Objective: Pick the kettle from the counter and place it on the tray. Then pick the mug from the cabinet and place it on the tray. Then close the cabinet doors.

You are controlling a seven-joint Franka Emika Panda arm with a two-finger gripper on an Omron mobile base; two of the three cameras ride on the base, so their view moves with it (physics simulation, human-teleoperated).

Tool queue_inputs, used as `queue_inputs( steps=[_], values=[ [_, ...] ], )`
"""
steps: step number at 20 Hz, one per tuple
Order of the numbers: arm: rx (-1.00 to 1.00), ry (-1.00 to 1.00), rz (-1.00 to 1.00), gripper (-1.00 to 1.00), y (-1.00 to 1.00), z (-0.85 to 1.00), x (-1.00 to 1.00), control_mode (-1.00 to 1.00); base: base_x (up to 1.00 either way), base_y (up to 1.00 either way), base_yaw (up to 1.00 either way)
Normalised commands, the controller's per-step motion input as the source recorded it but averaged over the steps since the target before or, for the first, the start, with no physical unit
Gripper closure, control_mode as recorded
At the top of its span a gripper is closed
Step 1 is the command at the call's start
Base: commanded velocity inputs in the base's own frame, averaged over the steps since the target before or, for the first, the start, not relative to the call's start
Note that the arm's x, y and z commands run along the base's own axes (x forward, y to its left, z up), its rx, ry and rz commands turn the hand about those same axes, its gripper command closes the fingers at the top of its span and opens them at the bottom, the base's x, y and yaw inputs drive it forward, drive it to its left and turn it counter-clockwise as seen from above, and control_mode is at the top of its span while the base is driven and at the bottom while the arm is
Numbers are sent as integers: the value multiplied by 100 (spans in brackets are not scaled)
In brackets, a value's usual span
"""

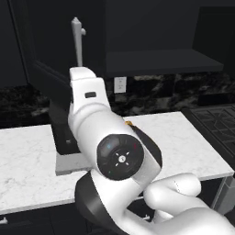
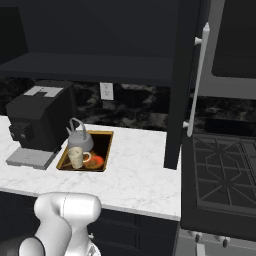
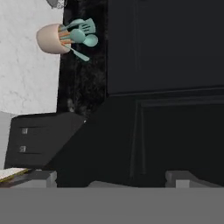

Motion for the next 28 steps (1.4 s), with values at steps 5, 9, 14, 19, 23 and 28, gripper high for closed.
queue_inputs(
  steps=[5, 9, 14, 19, 23, 28],
  values=[
    [0, 2, -18, -100, -45, 0, 47, -100, 0, 0, 0],
    [0, 2, -19, -100, -43, 0, 49, -100, 0, 0, 0],
    [0, 4, -24, -100, -45, 0, 55, -100, 0, 0, 0],
    [0, 6, -23, -100, -46, 0, 56, -100, 0, 0, 0],
    [0, 3, -8, -100, -41, 0, 57, -100, 0, 0, 0],
    [0, 0, 0, -100, -30, 0, 64, -100, 0, 0, 0]
  ],
)
